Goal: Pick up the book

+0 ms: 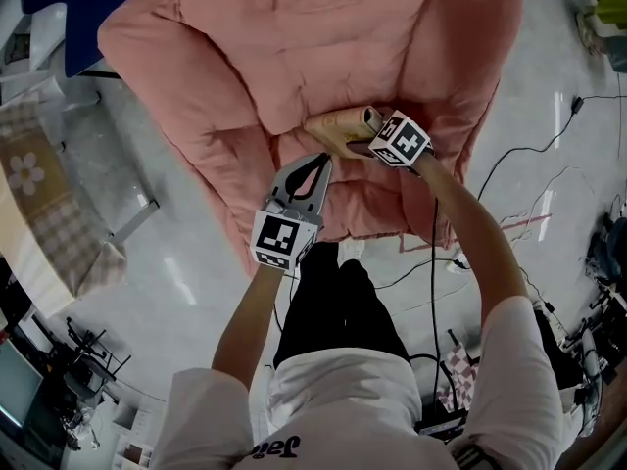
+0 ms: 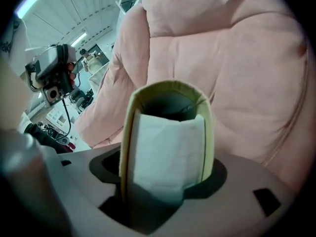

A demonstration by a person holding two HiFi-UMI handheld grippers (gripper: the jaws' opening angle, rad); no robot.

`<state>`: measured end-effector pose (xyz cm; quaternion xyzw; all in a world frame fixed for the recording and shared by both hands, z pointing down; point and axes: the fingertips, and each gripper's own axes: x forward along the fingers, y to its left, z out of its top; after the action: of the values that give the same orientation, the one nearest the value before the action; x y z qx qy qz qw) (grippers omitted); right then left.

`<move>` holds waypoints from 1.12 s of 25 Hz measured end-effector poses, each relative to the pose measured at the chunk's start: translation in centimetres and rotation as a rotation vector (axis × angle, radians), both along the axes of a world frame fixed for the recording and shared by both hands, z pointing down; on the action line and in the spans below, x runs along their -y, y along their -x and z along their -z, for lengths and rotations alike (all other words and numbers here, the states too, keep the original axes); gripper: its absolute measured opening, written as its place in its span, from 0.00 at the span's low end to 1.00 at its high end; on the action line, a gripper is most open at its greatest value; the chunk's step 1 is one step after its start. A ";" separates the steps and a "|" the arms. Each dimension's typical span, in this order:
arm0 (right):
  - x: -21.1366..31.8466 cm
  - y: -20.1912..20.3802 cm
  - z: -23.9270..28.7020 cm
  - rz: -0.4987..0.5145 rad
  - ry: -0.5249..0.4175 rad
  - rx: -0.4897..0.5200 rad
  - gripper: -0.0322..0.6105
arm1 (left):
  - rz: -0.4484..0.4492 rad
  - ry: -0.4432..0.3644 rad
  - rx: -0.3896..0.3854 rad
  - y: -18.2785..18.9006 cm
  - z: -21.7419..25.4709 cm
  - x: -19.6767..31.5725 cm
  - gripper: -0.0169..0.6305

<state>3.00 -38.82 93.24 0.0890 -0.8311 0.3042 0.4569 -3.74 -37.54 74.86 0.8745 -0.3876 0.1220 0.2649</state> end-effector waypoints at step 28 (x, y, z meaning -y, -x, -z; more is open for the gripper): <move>0.5 -2.2 13.8 -0.324 -0.274 0.029 0.41 | 0.159 -0.044 0.044 3.2 7.7 -3.6 0.05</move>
<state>5.17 -39.30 79.41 0.2785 -0.8459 0.2592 0.3737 -6.90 -33.98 67.15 0.8437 -0.4641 0.1113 0.2456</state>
